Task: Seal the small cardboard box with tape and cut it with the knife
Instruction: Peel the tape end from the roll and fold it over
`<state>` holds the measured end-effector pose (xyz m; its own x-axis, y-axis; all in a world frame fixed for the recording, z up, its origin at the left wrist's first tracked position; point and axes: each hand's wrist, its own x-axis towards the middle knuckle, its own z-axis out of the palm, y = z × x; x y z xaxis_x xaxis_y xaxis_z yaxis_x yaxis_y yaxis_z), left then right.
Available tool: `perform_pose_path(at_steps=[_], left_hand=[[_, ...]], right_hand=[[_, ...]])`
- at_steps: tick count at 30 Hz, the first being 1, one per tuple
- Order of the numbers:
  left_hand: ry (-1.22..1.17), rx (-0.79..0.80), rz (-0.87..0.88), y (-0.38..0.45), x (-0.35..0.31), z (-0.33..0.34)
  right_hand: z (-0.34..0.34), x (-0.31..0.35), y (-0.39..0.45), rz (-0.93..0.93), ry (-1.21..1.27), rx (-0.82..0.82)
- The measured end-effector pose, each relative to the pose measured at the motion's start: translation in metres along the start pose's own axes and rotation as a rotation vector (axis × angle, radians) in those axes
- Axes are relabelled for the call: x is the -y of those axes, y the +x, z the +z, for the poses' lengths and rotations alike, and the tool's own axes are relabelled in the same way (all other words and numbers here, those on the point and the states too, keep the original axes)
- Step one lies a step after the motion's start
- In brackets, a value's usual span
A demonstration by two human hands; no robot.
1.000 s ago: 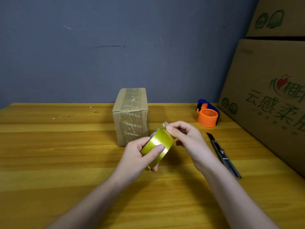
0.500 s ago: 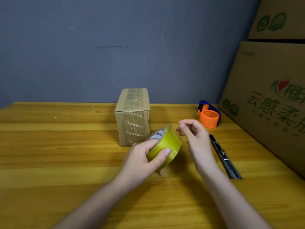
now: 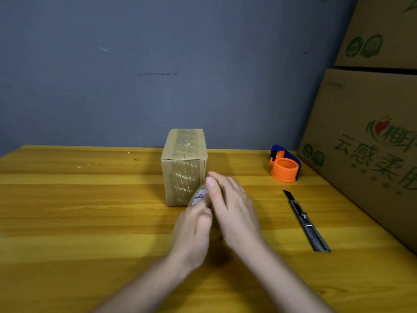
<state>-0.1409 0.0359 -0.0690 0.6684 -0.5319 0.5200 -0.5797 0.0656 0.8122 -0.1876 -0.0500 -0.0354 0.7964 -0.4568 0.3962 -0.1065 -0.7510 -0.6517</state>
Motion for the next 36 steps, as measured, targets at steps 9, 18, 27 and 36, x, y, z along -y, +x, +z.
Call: perform_pose_path(at_steps=[9,18,27,36], left_hand=[[0.398,0.127,0.211,0.001,-0.002,-0.013],[0.464,0.385,0.321,-0.002,-0.003,-0.015],[0.535,0.424,0.369,-0.007,-0.006,-0.012],[0.544,0.386,0.284,-0.002,-0.006,-0.005]], right_hand=[[0.001,-0.003,0.031,0.274,0.244,0.193],[-0.022,-0.025,0.037,0.322,0.672,0.662],[-0.013,-0.041,0.043,0.390,0.790,0.762],[-0.009,-0.059,0.051,0.465,0.712,0.212]])
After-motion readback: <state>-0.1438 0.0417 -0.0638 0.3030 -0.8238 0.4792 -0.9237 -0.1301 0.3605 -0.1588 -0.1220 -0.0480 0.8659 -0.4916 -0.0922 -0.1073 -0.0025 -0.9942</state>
